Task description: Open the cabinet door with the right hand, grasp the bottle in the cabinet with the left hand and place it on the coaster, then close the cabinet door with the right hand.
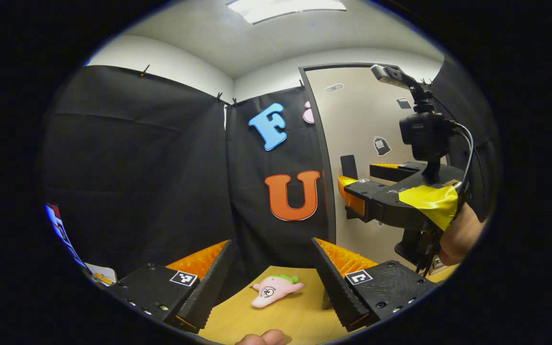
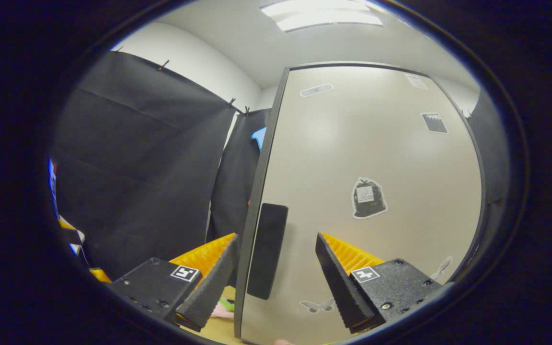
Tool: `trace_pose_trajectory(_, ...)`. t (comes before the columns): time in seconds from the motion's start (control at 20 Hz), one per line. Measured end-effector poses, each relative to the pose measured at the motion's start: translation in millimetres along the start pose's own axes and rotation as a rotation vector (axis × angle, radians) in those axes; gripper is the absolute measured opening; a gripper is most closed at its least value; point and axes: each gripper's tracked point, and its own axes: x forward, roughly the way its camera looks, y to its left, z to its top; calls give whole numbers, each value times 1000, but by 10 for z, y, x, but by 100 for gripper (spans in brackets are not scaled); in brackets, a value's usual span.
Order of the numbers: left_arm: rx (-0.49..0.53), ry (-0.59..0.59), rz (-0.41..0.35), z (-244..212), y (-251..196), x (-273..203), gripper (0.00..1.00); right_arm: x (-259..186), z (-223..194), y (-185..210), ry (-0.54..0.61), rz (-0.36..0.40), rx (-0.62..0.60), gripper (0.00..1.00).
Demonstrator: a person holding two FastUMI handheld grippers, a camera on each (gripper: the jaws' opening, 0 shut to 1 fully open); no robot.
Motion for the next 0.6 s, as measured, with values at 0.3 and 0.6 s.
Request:
trace_pose_trajectory(0.3, 12, 28, 72, -69, 229, -56, 96, 106, -57, 59, 18, -43, -28, 43)
trace_pose_trajectory(0.6, 16, 32, 54, -92, 118, -1, 96, 101, -81, 63, 91, 58, -32, 30)
